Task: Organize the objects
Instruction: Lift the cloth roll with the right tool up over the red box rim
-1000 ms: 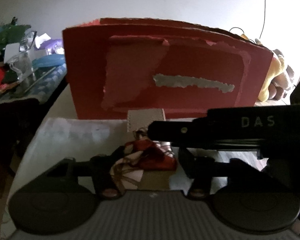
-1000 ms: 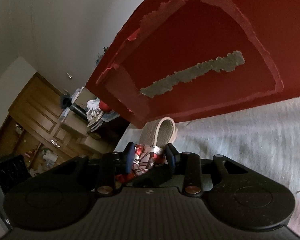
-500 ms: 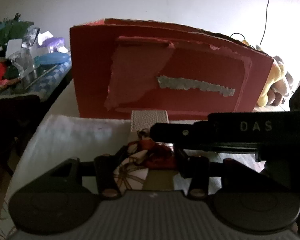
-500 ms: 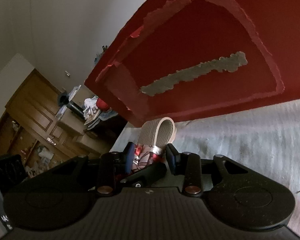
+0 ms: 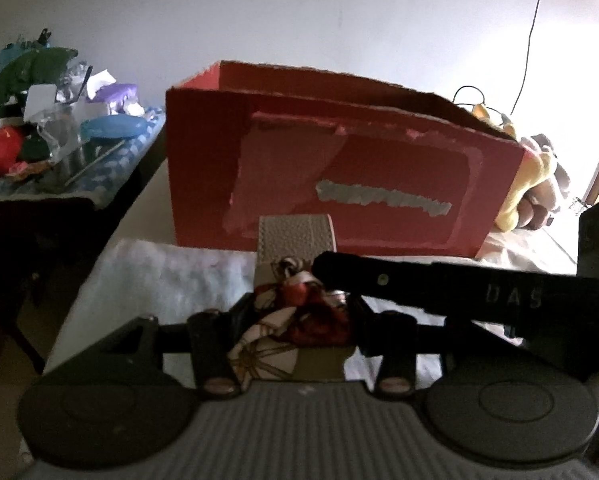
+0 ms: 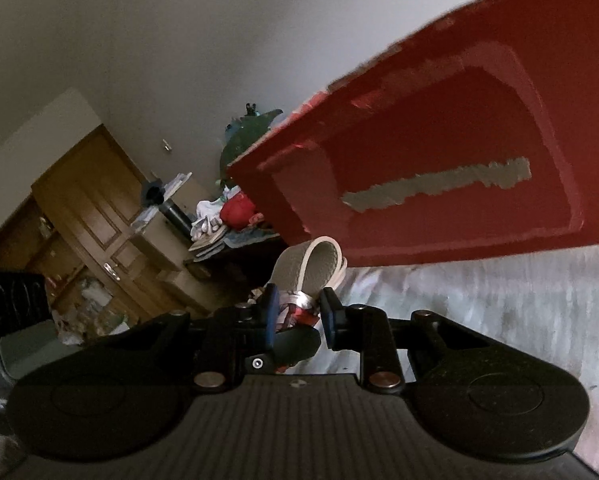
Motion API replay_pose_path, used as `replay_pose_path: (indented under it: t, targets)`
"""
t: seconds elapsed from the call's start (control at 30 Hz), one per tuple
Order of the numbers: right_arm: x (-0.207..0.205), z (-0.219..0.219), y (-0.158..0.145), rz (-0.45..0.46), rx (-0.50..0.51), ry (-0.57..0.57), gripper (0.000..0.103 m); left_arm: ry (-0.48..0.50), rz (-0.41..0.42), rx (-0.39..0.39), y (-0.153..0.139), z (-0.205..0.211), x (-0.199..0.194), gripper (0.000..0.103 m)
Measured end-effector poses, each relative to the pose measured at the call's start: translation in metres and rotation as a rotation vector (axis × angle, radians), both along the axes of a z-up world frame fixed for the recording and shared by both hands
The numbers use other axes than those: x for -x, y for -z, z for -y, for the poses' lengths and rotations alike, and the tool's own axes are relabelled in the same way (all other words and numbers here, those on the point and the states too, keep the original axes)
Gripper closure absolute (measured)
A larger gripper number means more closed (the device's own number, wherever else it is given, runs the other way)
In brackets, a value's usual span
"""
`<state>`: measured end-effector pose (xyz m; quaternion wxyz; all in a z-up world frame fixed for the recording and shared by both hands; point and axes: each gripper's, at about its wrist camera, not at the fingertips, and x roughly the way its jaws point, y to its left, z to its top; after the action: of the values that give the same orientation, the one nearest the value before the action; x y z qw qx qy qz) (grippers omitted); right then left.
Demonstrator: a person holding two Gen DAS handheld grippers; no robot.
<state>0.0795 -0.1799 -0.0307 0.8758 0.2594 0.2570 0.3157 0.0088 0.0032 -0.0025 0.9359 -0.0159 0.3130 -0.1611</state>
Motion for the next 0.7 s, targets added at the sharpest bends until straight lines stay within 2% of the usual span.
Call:
replay_pose_path:
  t: [0.23,0.4,0.7]
  targets:
    - [0.018,0.005,-0.032,0.076,0.02,0.021,0.079,0.045,0.069,0.028,-0.032,0.004,0.021,0.057]
    - [0.02,0.011,-0.058,0.127,0.038,0.063,0.079,0.114,0.122,0.031,-0.06,0.016,0.029,0.057]
    - [-0.004,0.023,-0.104,0.187,0.011,0.112,0.079,0.188,0.213,0.036,-0.114,0.029,0.009,0.057]
